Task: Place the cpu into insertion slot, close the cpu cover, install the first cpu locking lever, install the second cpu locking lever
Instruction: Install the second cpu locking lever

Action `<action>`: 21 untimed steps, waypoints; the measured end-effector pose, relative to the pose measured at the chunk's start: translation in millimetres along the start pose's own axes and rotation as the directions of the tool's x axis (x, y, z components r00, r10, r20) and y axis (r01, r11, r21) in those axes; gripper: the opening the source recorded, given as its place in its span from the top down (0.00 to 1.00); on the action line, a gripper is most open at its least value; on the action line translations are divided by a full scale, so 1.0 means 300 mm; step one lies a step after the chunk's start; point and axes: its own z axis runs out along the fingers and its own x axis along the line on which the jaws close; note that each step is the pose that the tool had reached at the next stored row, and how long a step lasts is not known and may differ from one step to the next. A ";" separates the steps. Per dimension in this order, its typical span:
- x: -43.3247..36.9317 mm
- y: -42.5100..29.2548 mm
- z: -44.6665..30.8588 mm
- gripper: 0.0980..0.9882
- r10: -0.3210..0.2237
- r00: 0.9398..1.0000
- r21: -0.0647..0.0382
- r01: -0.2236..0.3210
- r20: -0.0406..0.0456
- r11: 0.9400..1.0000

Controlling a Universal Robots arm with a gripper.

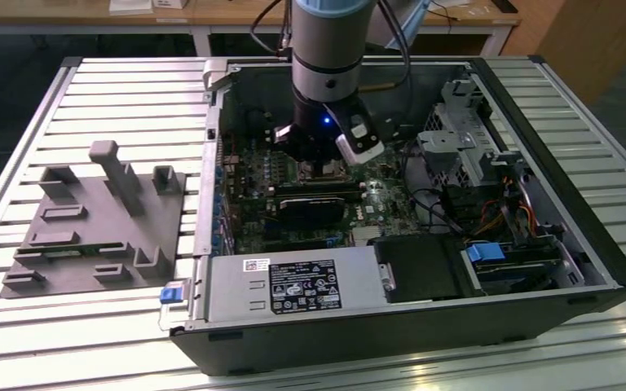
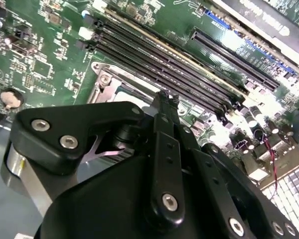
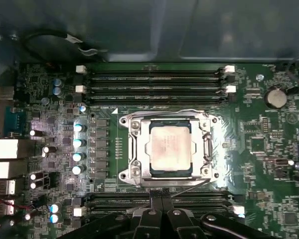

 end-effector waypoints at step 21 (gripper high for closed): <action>0.051 -0.038 0.024 0.99 0.001 1.000 -0.048 -0.001 -0.001 0.999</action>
